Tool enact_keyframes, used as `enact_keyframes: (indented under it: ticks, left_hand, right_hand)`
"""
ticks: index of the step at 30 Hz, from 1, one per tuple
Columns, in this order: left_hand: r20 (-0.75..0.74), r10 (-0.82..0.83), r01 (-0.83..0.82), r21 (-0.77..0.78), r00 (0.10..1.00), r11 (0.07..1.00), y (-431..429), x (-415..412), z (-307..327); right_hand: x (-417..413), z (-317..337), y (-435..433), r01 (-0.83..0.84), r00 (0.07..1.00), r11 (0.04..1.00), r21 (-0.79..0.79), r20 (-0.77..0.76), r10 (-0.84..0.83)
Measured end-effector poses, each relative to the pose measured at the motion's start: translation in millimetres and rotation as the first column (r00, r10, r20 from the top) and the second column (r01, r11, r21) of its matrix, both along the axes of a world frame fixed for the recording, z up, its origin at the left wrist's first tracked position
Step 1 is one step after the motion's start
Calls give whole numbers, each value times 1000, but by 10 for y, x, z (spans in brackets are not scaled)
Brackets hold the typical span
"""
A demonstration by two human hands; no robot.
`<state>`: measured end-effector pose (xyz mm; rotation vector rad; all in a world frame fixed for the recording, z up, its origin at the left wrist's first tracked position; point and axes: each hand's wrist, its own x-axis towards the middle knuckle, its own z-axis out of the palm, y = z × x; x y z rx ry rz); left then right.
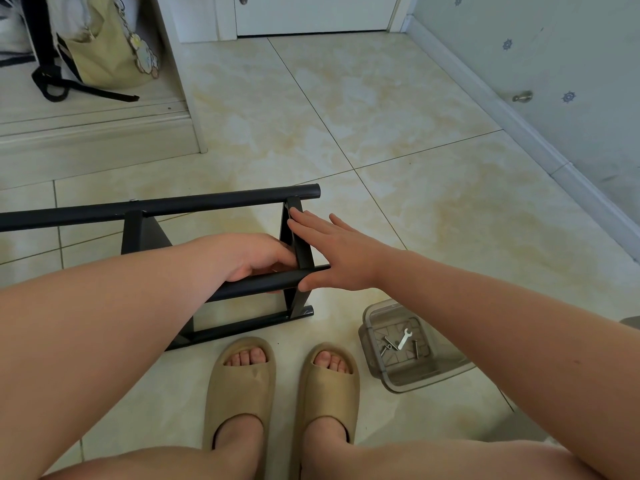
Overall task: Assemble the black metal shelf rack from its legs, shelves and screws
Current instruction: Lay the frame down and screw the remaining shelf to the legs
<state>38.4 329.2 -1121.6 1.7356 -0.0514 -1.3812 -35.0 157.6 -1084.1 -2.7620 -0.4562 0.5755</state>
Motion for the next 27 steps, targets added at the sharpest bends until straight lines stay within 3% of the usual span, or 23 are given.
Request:
enact_keyframes:
  ticks: [4,10,22,27]
  left_hand:
    - [6,42,-42,-62,999,997,23,15,1]
    - [-16,1,0,41,1000,999,24,0,-16]
    - [-46,8,-8,-7,999,1000,24,3,-16]
    - [35,-18,18,28,999,999,15,-5,-18]
  right_hand:
    - [1,1,1,-1,1000,1000,0,-2,1]
    - [-10,12,9,-2,1000,1000,5,-5,2]
    - [-4,30,6,5,1000,1000,20,-18,-5]
    - [-9,19,8,13,1000,1000,26,-22,-13]
